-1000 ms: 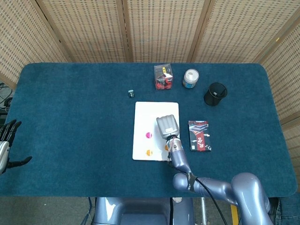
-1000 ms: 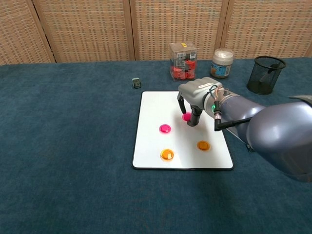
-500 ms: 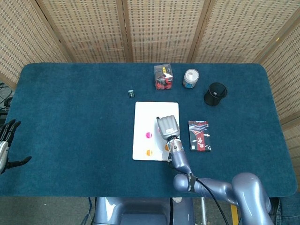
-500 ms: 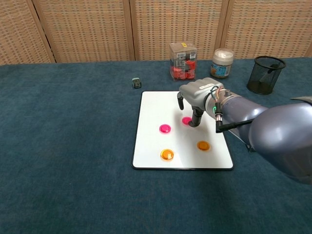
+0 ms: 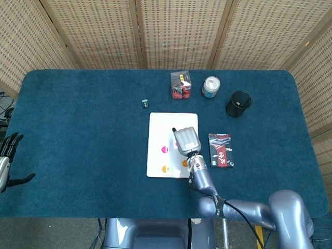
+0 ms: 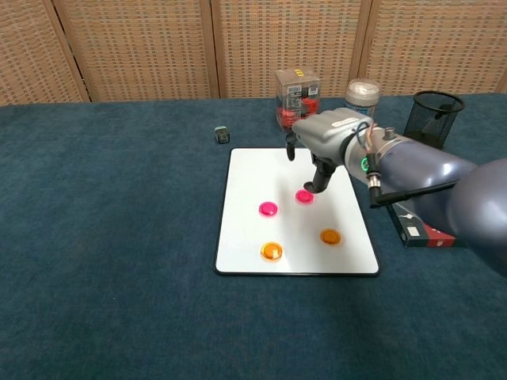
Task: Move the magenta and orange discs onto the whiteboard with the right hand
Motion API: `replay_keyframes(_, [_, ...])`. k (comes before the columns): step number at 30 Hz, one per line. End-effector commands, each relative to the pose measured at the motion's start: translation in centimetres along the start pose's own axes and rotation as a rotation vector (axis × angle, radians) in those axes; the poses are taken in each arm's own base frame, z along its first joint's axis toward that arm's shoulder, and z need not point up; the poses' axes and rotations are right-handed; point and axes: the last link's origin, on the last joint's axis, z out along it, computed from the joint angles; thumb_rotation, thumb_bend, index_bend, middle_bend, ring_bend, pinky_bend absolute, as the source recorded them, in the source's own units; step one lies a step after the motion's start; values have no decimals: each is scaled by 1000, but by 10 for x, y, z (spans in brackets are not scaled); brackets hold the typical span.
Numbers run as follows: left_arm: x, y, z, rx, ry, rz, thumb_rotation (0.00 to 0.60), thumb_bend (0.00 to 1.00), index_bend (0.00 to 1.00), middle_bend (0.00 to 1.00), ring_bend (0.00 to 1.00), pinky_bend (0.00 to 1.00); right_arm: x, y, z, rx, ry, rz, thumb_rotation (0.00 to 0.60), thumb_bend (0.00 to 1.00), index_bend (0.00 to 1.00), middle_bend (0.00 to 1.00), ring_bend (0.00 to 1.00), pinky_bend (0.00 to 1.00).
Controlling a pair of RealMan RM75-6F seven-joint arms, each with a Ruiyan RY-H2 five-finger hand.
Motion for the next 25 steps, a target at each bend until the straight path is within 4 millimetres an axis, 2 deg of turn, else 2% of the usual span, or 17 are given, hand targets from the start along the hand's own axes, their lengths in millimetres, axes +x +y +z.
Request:
replay_keyframes(1, [1, 0, -2, -6, 6, -4, 600, 0, 0, 0, 0, 0, 30, 43, -34, 20, 138, 43, 600, 390, 301, 884, 951, 1000])
replay_keyframes(3, [2, 0, -4, -9, 11, -8, 600, 0, 0, 0, 0, 0, 40, 64, -48, 23, 197, 52, 600, 389, 320, 846, 933, 1000])
replay_keyframes(4, [3, 1, -6, -13, 17, -11, 600, 0, 0, 0, 0, 0, 50, 88, -61, 12, 272, 30, 600, 389, 322, 828, 918, 1000])
replay_keyframes(6, [5, 1, -9, -18, 26, -14, 600, 0, 0, 0, 0, 0, 58, 119, -82, -4, 360, 12, 600, 377, 322, 716, 814, 1000])
replay_keyframes(7, [5, 1, -10, -21, 29, -14, 600, 0, 0, 0, 0, 0, 61, 133, -93, -14, 388, 17, 600, 360, 315, 631, 715, 987])
replay_keyframes(9, [6, 2, -12, -25, 34, -14, 600, 0, 0, 0, 0, 0, 67, 158, -112, -51, 432, 27, 600, 286, 275, 412, 423, 837])
replay_keyframes(10, [6, 3, -13, -29, 38, -13, 600, 0, 0, 0, 0, 0, 68, 175, -127, -74, 451, 31, 600, 244, 253, 330, 310, 745])
replay_keyframes(11, [7, 3, -15, -32, 43, -12, 600, 0, 0, 0, 0, 0, 69, 188, -141, -86, 461, 35, 600, 173, 225, 216, 167, 598])
replay_keyframes(12, [7, 4, -16, -33, 48, -13, 600, 0, 0, 0, 0, 0, 69, 198, -152, -97, 467, 41, 600, 102, 202, 114, 69, 474])
replay_keyframes(13, [7, 4, -17, -34, 54, -12, 600, 0, 0, 0, 0, 0, 67, 209, -165, -113, 474, 57, 600, 61, 189, 62, 27, 405])
replay_keyframes(15, [8, 3, -21, -33, 66, -9, 600, 0, 0, 0, 0, 0, 61, 226, -188, -137, 483, 112, 600, 2, 158, 0, 0, 277])
replay_keyframes(18, [7, 2, -24, -30, 75, 0, 600, 0, 0, 0, 0, 0, 50, 235, -213, -148, 501, 188, 600, 0, 133, 0, 0, 200])
replay_keyframes(21, [6, 0, -29, -29, 89, 11, 600, 0, 0, 0, 0, 0, 32, 240, -236, -149, 481, 213, 600, 0, 113, 0, 0, 168])
replay_keyframes(25, [7, 0, -32, -36, 108, 15, 600, 0, 0, 0, 0, 0, 14, 237, -252, -149, 468, 222, 600, 0, 103, 0, 0, 148])
